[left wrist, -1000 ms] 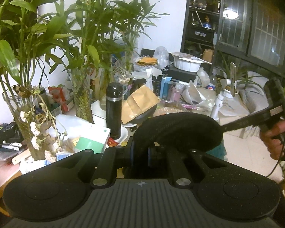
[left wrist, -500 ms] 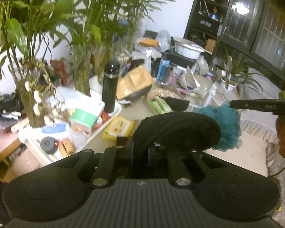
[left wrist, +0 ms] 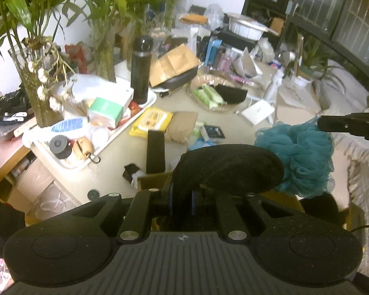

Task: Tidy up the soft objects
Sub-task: 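Lift and carry the black cloth with the left tool while the right tool carries the pouf to the box, then open the left tool over the box while the right tool releases the pouf into it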

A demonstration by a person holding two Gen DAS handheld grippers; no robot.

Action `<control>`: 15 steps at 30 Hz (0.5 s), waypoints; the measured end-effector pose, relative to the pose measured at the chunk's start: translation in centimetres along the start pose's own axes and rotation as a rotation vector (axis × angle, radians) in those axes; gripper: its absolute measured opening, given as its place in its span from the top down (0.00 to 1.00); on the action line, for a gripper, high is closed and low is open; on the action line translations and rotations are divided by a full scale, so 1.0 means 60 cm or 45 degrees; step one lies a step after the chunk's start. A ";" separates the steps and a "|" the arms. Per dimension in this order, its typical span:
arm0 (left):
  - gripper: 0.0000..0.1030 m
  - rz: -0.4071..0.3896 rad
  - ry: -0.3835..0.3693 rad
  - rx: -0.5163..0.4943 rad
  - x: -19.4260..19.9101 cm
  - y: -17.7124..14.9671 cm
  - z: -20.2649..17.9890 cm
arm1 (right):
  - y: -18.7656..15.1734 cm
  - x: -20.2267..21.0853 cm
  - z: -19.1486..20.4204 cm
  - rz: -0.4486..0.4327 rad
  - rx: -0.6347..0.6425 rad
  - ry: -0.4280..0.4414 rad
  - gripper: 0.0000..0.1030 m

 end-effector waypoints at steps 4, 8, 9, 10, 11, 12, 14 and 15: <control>0.82 0.023 0.050 -0.023 -0.010 -0.010 -0.008 | -0.013 -0.014 0.009 0.034 -0.010 0.015 0.97; 0.50 0.004 0.047 -0.071 -0.006 -0.015 -0.020 | -0.026 -0.040 0.018 0.132 0.004 0.056 0.66; 0.44 -0.025 0.045 -0.077 0.000 -0.016 -0.021 | -0.027 -0.043 0.018 0.138 0.006 0.039 0.34; 0.34 -0.060 0.044 -0.081 0.007 -0.017 -0.022 | -0.029 -0.043 0.019 0.131 0.011 0.019 0.20; 0.27 -0.088 0.041 -0.084 0.014 -0.018 -0.021 | -0.029 -0.040 0.018 0.109 0.018 -0.004 0.05; 0.26 -0.106 0.039 -0.084 0.018 -0.018 -0.021 | -0.029 -0.037 0.018 0.089 0.026 -0.022 0.04; 0.26 -0.122 0.023 -0.073 0.026 -0.020 -0.016 | -0.029 -0.035 0.014 0.085 0.028 -0.029 0.03; 0.26 -0.121 0.016 -0.064 0.027 -0.020 -0.015 | -0.031 -0.034 0.011 0.089 0.017 -0.026 0.00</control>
Point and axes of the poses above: each gripper's, at about its wrist camera, not at the fingertips, and x roughly against the way its jaws point, z to its left, y to its top, the point moved 3 cm from there along -x, roughly the way its jaws point, and after that the axes turned 5 degrees about x, right-handed, at the moved point
